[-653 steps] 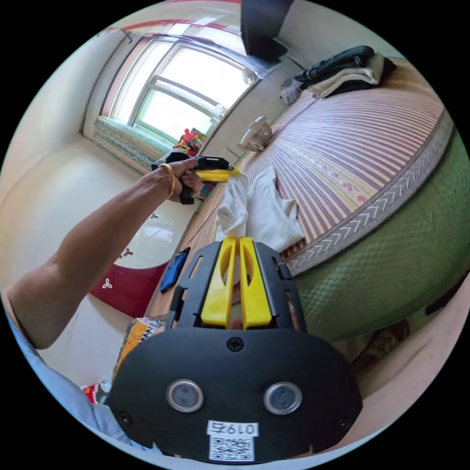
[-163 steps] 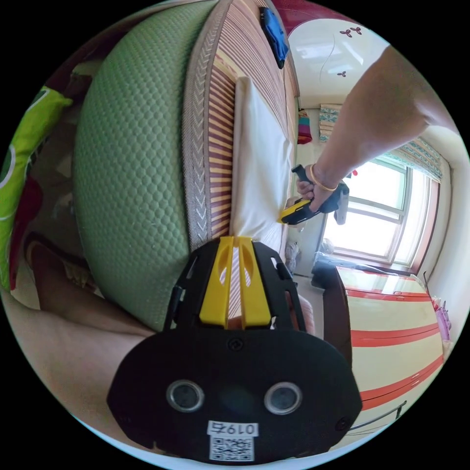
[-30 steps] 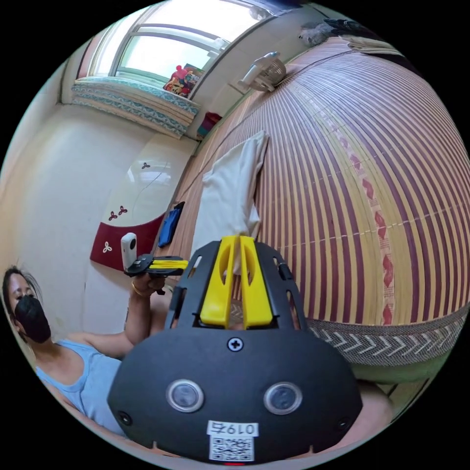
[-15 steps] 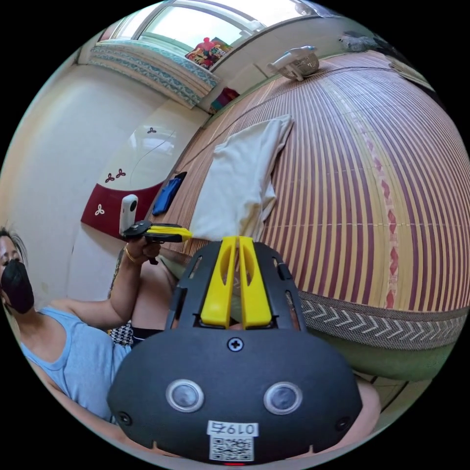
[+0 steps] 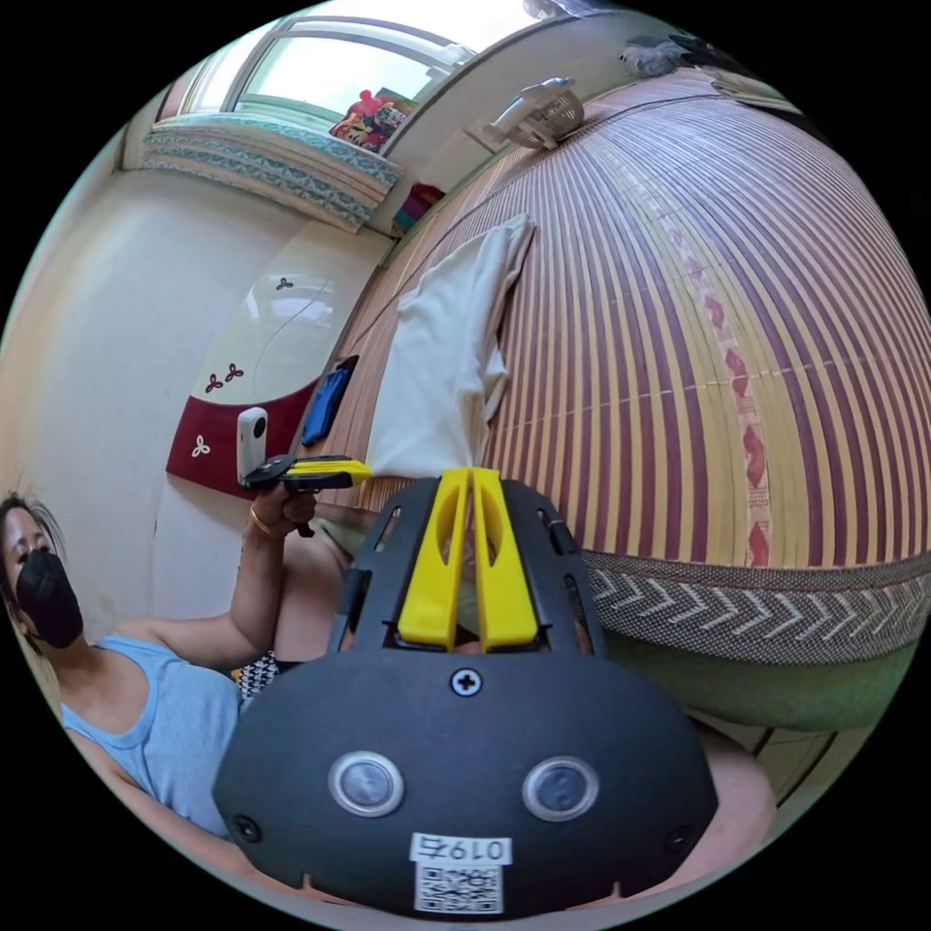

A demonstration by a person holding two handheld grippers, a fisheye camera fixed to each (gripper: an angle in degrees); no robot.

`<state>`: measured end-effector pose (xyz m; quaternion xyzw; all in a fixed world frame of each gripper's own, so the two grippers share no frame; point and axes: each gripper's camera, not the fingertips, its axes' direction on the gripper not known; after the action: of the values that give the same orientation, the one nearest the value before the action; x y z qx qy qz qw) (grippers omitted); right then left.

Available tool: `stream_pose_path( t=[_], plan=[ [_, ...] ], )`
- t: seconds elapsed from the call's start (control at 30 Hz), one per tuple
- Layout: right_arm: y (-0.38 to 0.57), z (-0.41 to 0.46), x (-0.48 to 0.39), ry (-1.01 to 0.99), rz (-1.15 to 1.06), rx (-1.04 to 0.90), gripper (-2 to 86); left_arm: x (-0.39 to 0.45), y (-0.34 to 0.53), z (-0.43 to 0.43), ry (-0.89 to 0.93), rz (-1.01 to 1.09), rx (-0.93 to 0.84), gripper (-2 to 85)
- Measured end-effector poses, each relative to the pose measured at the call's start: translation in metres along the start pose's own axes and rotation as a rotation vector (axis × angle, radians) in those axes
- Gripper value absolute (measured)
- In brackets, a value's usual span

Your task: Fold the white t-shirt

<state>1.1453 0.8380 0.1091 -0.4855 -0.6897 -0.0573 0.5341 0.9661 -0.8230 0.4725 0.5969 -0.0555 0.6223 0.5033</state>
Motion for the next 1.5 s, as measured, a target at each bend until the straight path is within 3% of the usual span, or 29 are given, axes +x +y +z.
stream_pose_path(
  t=[0.2, 0.47, 0.73, 0.9, 1.0, 1.17, 1.23, 1.37, 1.5],
  plan=[
    [-0.016, 0.006, -0.011, -0.011, -0.007, -0.008, 1.5, 0.001, 0.001, -0.018, -0.010, 0.026, -0.003, 0.8],
    [-0.063, 0.010, -0.039, 0.006, -0.002, 0.066, 7.7, -0.031, -0.001, -0.067, 0.013, -0.053, 0.160, 0.8],
    [-0.108, 0.036, -0.049, 0.069, 0.007, 0.000, 3.1, -0.035, -0.015, -0.068, -0.072, -0.015, 0.050, 0.9],
    [-0.151, 0.006, -0.072, 0.121, -0.103, 0.127, 6.6, -0.061, -0.017, -0.117, -0.073, -0.042, 0.216, 1.4],
    [-0.209, 0.006, -0.089, 0.150, -0.155, 0.164, 7.4, -0.092, -0.025, -0.129, -0.016, -0.129, 0.241, 2.3],
    [-0.315, 0.056, -0.101, 0.282, -0.230, -0.013, 8.0, -0.140, -0.031, -0.141, 0.081, -0.235, 0.287, 7.9],
    [-0.334, 0.064, -0.099, 0.266, -0.233, -0.016, 8.0, -0.163, -0.032, -0.150, 0.071, -0.291, 0.319, 8.6],
    [-0.359, 0.079, -0.085, 0.259, -0.206, -0.064, 9.2, -0.208, -0.035, -0.150, 0.236, -0.357, 0.329, 8.1],
    [-0.374, 0.079, -0.077, 0.218, -0.187, -0.072, 9.7, -0.221, -0.041, -0.155, 0.241, -0.349, 0.309, 6.7]
  ],
)
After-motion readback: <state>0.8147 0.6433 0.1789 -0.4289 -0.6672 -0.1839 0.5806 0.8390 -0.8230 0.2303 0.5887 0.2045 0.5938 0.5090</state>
